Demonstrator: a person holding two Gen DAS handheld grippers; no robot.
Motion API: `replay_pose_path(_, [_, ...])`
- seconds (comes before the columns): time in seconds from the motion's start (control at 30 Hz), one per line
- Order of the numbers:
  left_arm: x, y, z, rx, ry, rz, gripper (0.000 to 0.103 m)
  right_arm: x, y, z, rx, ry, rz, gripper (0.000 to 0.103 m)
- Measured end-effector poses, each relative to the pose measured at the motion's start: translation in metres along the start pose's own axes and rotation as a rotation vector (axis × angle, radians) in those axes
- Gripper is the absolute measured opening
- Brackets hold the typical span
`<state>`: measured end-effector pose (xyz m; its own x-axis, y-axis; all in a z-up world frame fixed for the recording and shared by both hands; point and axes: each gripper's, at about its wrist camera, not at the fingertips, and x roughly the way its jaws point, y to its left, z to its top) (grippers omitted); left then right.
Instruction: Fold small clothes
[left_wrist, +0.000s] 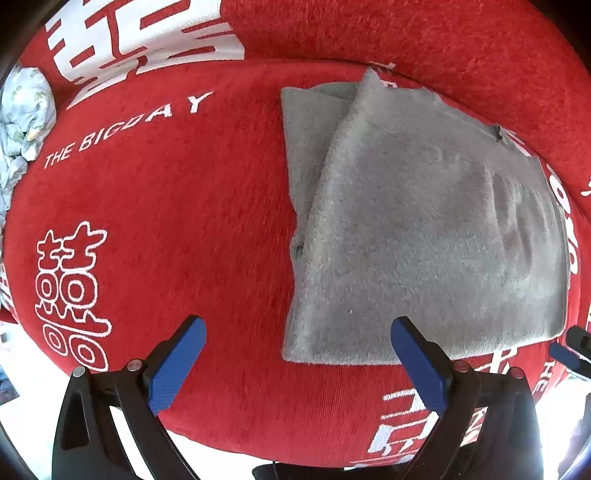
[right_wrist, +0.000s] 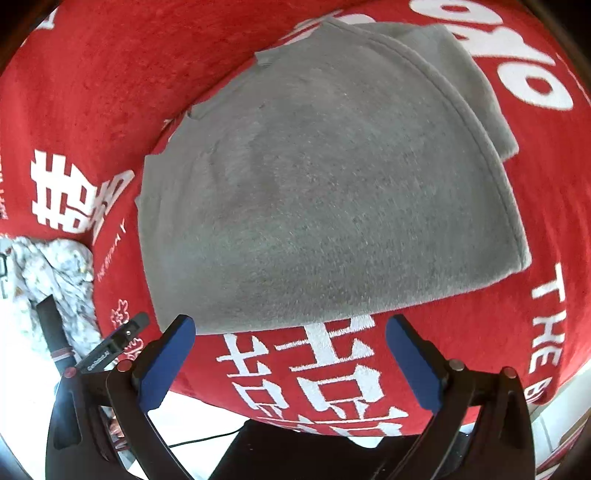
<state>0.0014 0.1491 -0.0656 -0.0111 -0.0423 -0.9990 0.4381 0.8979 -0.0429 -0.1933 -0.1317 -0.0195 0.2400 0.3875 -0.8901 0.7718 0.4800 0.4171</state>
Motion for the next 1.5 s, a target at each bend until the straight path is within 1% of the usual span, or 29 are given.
replay_pose_path(0.1, [0.005, -0.002, 0.004, 0.002, 0.005, 0.003, 0.101, 0.005, -0.005, -0.004, 0.021, 0.008, 0.011, 0.103])
replay_pose_path(0.27, [0.013, -0.011, 0.009, 0.017, 0.014, 0.006, 0.101, 0.017, -0.006, -0.009, 0.04, 0.037, 0.065, 0.103])
replay_pose_path(0.33, [0.015, -0.015, 0.009, 0.027, 0.018, 0.006, 0.101, 0.022, -0.003, -0.012, 0.033, 0.048, 0.078, 0.103])
replay_pose_path(0.4, [0.017, -0.019, 0.01, 0.033, 0.018, 0.006, 0.101, 0.028, 0.002, -0.014, 0.029, 0.062, 0.112, 0.103])
replay_pose_path(0.6, [0.021, -0.02, 0.01, 0.037, 0.021, 0.005, 0.101, 0.041, 0.02, -0.02, 0.001, 0.087, 0.167, 0.103])
replay_pose_path(0.73, [0.023, -0.019, 0.011, 0.037, 0.021, 0.007, 0.101, 0.046, 0.028, -0.023, -0.01, 0.079, 0.186, 0.103])
replay_pose_path(0.83, [0.024, -0.012, 0.009, 0.038, 0.021, 0.009, 0.101, 0.047, 0.032, -0.024, -0.011, 0.049, 0.196, 0.103])
replay_pose_path(1.0, [0.028, -0.006, 0.01, 0.034, 0.018, -0.001, 0.101, 0.053, 0.034, -0.022, 0.023, 0.062, 0.25, 0.103])
replay_pose_path(1.03, [0.028, -0.001, 0.011, 0.029, 0.012, -0.013, 0.101, 0.055, 0.034, -0.021, 0.028, 0.065, 0.262, 0.103])
replay_pose_path(1.2, [0.031, 0.029, 0.021, -0.047, -0.005, -0.109, 0.101, 0.075, 0.036, -0.028, 0.099, 0.105, 0.408, 0.103])
replay_pose_path(1.3, [0.034, 0.047, 0.031, -0.088, -0.009, -0.171, 0.101, 0.098, 0.042, -0.036, 0.125, 0.132, 0.456, 0.103])
replay_pose_path(1.37, [0.037, 0.051, 0.037, -0.107, 0.0, -0.222, 0.101, 0.114, 0.046, -0.042, 0.152, 0.143, 0.485, 0.103])
replay_pose_path(1.43, [0.046, 0.055, 0.044, -0.121, 0.021, -0.275, 0.101, 0.129, 0.049, -0.045, 0.188, 0.139, 0.521, 0.103])
replay_pose_path(1.5, [0.054, 0.056, 0.048, -0.128, 0.04, -0.316, 0.101, 0.133, 0.054, -0.044, 0.207, 0.108, 0.562, 0.103])
